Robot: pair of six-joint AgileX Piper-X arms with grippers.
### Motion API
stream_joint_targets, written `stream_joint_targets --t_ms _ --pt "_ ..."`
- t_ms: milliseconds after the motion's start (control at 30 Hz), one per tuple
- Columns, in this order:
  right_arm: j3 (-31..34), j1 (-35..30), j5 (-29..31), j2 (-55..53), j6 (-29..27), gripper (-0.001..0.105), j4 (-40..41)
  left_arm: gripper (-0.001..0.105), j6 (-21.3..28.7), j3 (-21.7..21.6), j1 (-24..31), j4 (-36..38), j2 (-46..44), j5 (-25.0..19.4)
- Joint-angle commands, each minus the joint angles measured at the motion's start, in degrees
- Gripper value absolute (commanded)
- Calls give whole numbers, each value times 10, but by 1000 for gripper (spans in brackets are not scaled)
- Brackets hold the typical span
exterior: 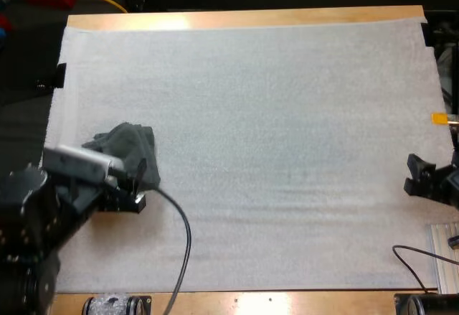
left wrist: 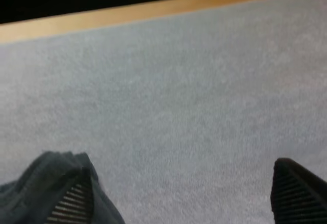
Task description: Pick towel from pile, fold and stack
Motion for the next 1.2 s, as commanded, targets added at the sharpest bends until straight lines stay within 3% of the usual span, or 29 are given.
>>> stream_joint_targets --t_ms 0,667,1167 --pt "1 2 1 -22 -9 70 2 70 2 -4 -2 2 -21 -6" --pt "2 2 1 -187 20 70 3 70 18 -4 -2 41 -234 -4" --pt "74 2 1 -321 70 70 3 70 31 24 -2 126 -343 -6"
